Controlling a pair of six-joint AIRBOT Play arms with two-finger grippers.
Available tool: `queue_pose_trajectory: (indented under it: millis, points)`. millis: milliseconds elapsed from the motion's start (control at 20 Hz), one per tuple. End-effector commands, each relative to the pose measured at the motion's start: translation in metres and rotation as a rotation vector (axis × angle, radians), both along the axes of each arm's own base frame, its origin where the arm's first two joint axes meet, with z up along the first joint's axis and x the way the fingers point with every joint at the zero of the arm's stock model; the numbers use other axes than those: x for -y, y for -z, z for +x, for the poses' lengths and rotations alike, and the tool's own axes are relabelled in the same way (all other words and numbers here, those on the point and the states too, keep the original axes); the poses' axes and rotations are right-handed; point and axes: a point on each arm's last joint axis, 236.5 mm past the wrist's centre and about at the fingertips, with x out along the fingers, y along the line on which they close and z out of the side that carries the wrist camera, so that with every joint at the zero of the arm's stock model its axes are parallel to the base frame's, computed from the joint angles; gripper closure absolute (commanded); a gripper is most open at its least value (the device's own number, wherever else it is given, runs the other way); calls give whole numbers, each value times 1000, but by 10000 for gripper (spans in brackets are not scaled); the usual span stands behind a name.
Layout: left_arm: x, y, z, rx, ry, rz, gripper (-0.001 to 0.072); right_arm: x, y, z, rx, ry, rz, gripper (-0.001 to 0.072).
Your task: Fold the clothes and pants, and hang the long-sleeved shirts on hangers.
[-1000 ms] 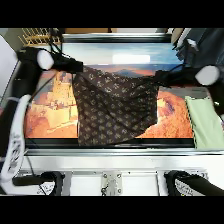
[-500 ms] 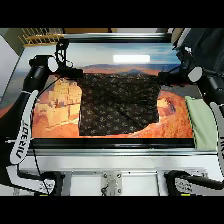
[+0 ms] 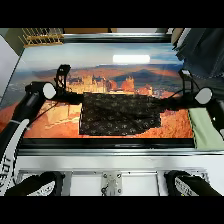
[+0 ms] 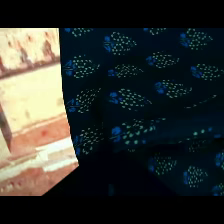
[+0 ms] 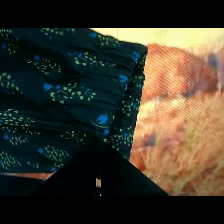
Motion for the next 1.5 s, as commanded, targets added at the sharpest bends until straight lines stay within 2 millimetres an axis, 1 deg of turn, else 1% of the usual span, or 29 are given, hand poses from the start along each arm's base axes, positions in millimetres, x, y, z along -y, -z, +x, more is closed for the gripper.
queue_pose_trajectory:
  millis: [0, 150, 250, 300, 400, 500, 650, 750, 800, 850, 900, 950, 1000, 1100, 1150, 1200, 1250, 1300, 1350, 1400, 1450]
  points:
    - [12, 24, -54, -61, 68, 12, 700, -3, 27, -57, -114, -20, 4, 701]
    - [9, 52, -87, -111, 93, 34, 700, -4, 44, -87, -191, -30, 7, 701]
    - [3, 69, -102, -139, 90, 44, 700, -6, 52, -104, -257, -41, 14, 701]
    - [1, 76, -109, -150, 89, 48, 700, -7, 54, -109, -281, -45, 15, 700]
    - [-3, 86, -117, -174, 88, 56, 700, -8, 54, -114, -299, -49, 21, 700]
    - [-4, 89, -120, -183, 88, 60, 700, -14, 53, -118, -318, -52, 47, 699]
    - [-3, 88, -119, -182, 89, 59, 700, -29, 49, -122, -335, -55, 115, 699]
    - [-5, 89, -127, -210, 110, 72, 700, -35, 47, -128, -359, -62, 141, 696]
    - [-6, 90, -130, -223, 120, 78, 700, -36, 47, -132, -374, -68, 145, 674]
    - [-7, 90, -133, -233, 121, 80, 698, -38, 46, -135, -382, -93, 148, 507]
    - [-7, 87, -133, -227, 123, 79, 538, -40, 45, -140, -397, -111, 157, 259]
    - [-6, 78, -129, -202, 120, 70, 227, -40, 43, -143, -407, -123, 160, 184]
    - [-6, 60, -120, -154, 111, 55, 147, -41, 37, -145, -410, -131, 164, 185]
    - [-10, 14, -100, -29, 75, 17, 146, -38, 20, -142, -360, -133, 159, 185]
    - [-14, -10, -92, 38, 49, -4, 146, -32, 12, -136, -313, -106, 161, 181]
    - [-19, -29, -87, 89, 27, -23, 147, -23, 7, -131, -271, -66, 157, 140]
    - [-23, -43, -84, 130, 6, -36, 147, -12, 3, -125, -235, -8, 161, 20]
    - [-27, -52, -85, 157, -20, -50, 152, 1, 3, -121, -220, 53, 167, 2]
    - [-30, -56, -88, 165, -41, -60, 310, 15, 6, -119, -216, 118, 175, 2]
    - [-30, -55, -93, 168, -50, -68, 559, 26, 11, -116, -207, 180, 188, 1]
    - [-25, -54, -98, 165, -45, -89, 700, 37, 18, -113, -189, 238, 206, 1]
